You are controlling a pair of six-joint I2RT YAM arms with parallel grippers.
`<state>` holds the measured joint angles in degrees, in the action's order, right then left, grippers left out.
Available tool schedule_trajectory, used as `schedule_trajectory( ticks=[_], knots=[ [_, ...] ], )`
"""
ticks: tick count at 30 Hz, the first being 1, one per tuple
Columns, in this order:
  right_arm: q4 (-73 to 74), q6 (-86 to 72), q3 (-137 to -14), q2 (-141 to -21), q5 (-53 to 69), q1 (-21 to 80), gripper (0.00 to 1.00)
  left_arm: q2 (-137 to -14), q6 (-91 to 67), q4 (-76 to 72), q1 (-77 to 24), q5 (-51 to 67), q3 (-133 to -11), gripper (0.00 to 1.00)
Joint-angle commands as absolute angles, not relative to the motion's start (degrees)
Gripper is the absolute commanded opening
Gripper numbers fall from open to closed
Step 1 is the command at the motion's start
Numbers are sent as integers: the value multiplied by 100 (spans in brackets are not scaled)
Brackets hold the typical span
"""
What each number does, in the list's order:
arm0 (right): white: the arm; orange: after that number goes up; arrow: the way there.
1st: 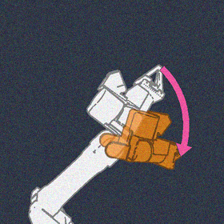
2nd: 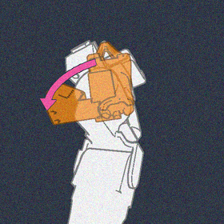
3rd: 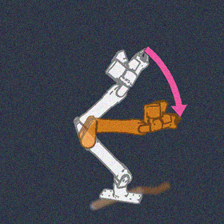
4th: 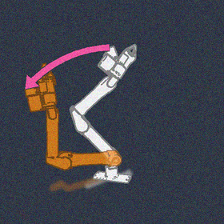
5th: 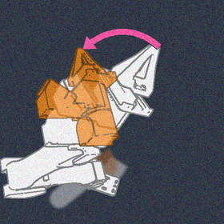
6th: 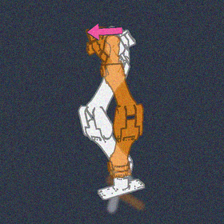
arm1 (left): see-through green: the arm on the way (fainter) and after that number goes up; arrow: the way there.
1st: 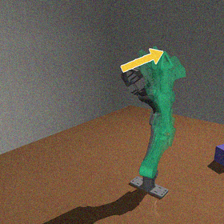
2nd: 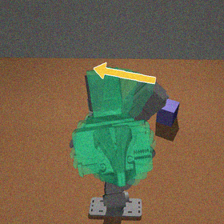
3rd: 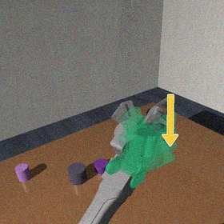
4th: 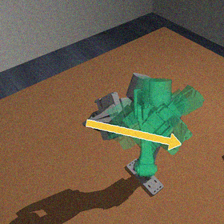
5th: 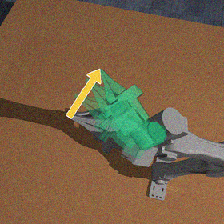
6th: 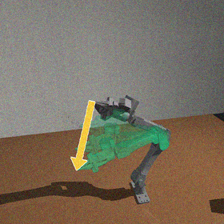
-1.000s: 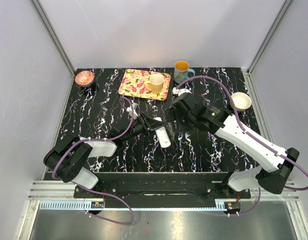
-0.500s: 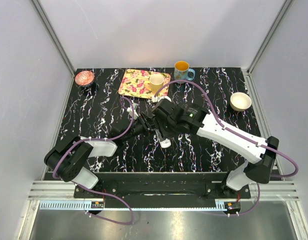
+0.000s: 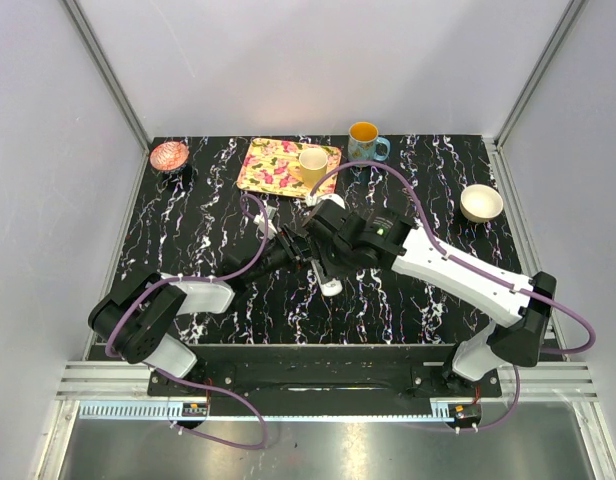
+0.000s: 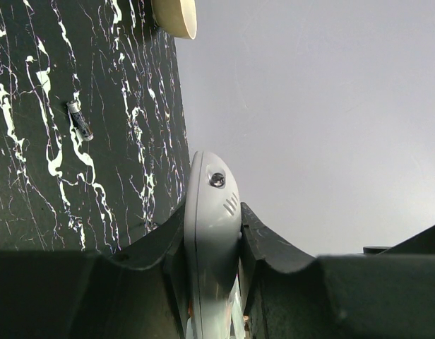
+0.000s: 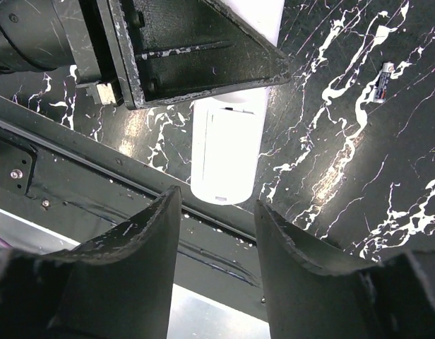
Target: Load the batteries into the remote control
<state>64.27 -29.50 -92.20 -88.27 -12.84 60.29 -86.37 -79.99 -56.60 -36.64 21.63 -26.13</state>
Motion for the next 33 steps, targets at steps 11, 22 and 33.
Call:
schedule_trajectory(
  ticks=[11,22,33],
  knots=[
    [6249,-3050,-9088,-8947,-1397,6082,34,-8508,-8042,-6100,-3718,2083,-2760,0],
    [6267,-3023,-9009,-8974,-1362,6073,47,-8499,-8068,-6161,-3718,2092,-2742,0],
    [6205,-3015,-8904,-8982,-1239,6082,57,-8499,-8077,-6179,-3726,2083,-2742,0]
  ],
)
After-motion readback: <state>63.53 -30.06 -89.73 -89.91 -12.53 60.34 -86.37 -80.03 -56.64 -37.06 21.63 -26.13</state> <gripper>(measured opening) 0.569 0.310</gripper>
